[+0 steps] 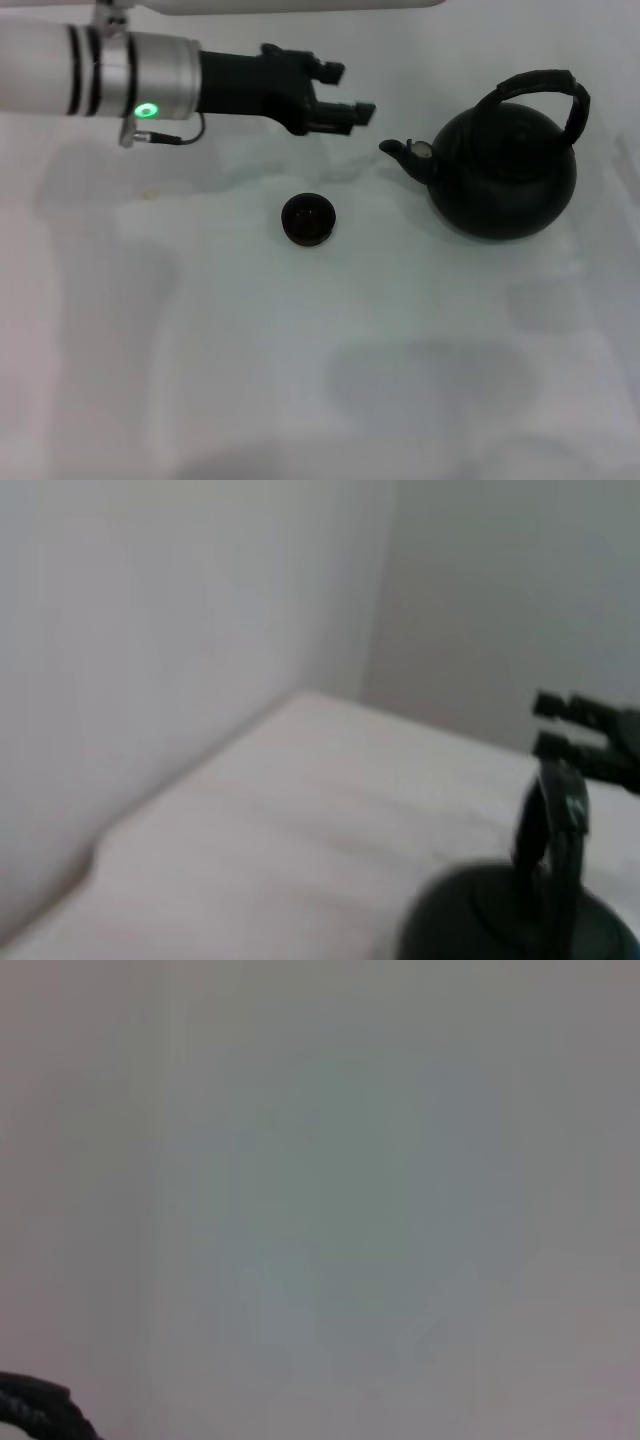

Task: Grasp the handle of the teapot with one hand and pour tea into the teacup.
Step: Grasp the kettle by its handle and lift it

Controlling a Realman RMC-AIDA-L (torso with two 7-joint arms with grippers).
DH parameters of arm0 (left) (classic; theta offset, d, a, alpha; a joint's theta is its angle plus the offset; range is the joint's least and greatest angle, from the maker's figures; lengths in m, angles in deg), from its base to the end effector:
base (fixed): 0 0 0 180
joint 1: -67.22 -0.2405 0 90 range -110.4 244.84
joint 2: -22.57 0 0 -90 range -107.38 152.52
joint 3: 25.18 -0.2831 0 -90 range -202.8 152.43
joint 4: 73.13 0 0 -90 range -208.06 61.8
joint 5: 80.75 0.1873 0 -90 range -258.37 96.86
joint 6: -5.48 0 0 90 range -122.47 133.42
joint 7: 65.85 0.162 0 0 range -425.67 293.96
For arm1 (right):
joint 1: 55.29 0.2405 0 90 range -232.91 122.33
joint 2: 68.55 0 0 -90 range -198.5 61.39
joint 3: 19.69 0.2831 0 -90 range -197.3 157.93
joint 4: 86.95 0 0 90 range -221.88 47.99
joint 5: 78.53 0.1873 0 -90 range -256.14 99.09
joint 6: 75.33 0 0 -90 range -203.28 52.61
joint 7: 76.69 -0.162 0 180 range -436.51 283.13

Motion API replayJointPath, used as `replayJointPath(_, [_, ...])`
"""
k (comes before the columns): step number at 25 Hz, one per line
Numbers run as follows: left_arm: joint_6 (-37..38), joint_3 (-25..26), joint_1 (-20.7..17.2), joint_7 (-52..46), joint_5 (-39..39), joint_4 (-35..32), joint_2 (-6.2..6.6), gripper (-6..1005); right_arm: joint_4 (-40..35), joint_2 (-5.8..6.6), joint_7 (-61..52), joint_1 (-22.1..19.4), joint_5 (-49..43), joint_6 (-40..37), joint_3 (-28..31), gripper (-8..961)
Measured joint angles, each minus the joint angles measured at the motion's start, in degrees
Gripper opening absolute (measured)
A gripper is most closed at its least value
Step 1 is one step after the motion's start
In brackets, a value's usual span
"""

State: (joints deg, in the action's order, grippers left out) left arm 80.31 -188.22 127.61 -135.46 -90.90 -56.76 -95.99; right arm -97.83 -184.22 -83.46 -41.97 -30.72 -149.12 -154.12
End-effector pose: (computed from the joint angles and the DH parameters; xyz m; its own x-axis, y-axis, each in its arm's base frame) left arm -0.1765 0.4129 -0.0836 0.8759 0.2892 0.3861 0.3727 -0.9139 -0.1609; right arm 0.3801 0.2804 0.0093 0.7598 0.0360 -0.6492 -0.6450 -0.0845 -0.7595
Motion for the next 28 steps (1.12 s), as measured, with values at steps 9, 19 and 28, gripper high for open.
replayJointPath(9, [3.5,0.1,-13.9,18.0,-26.5,-4.5,-0.38,726,-0.2,0.0,-0.2,0.0,0.0,-3.3,0.2,859])
replayJointPath(19, [4.7,0.7,-27.9,42.0,-48.7,-16.8,-0.47,726,0.0,0.03,-2.0,-0.7,-0.5,-8.4,-0.9,838])
replayJointPath(28, [2.9,0.7,-35.3,47.0,-59.7,-22.7,-0.7,729,-0.5,-0.18,-3.1,-3.0,-0.6,-8.0,-7.5,820])
